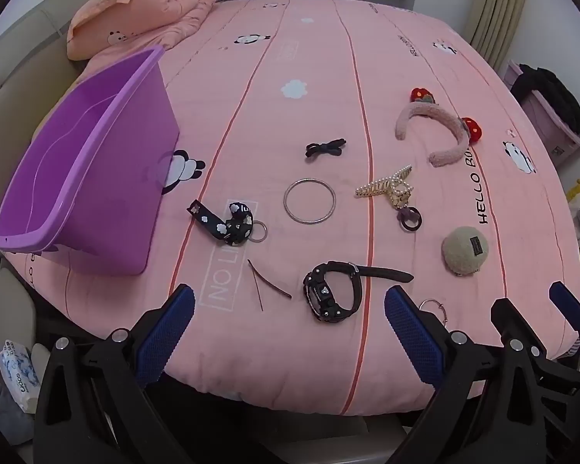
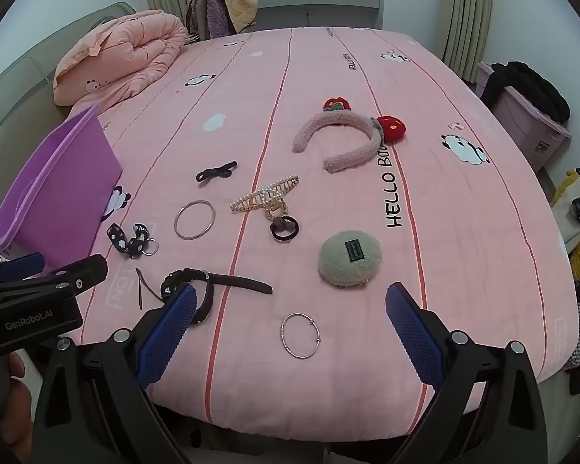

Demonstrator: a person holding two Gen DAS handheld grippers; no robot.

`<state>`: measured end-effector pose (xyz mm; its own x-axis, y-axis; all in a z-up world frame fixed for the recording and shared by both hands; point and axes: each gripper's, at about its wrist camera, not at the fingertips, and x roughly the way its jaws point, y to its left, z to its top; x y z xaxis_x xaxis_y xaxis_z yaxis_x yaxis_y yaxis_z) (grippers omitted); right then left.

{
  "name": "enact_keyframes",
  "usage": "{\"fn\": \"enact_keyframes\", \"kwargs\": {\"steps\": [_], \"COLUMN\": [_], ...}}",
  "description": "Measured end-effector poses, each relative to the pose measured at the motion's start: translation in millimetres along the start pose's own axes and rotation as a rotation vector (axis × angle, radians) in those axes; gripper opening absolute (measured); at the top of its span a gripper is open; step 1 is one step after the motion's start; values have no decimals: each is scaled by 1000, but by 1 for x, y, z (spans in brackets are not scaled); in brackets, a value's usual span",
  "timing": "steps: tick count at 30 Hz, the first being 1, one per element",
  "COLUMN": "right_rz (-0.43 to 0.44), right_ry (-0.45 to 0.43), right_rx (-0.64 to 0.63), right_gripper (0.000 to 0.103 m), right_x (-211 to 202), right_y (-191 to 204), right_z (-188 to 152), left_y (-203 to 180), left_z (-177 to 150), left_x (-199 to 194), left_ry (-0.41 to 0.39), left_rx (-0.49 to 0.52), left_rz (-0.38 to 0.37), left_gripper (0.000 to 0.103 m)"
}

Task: Organize jewelry

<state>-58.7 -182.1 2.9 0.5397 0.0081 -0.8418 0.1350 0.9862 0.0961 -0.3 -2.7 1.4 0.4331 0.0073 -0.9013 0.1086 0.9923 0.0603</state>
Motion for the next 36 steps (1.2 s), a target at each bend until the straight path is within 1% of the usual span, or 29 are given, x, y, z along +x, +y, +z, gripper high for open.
{"fn": "enact_keyframes", "kwargs": {"steps": [7, 8, 12, 36], "right_rz": [1, 1, 7, 16], "right_ry": [-5, -4, -2, -6], "right_rx": [1, 0, 2, 8], "right_gripper": [94, 94, 94, 94], "right_x": [-1, 0, -5, -4], "right_y": [0, 0, 0, 0], "right_z": [0, -1, 0, -2], "left_y": [-2, 3, 4, 4], "left_z": [2, 0, 2, 0], "left_x": [-5, -4, -6, -9], "left_ry": [-7, -9, -11, -16], "left_rx": [5, -14, -18, -13], "left_rz": [-5, -5, -5, -4], "left_gripper": [97, 97, 97, 97]}}
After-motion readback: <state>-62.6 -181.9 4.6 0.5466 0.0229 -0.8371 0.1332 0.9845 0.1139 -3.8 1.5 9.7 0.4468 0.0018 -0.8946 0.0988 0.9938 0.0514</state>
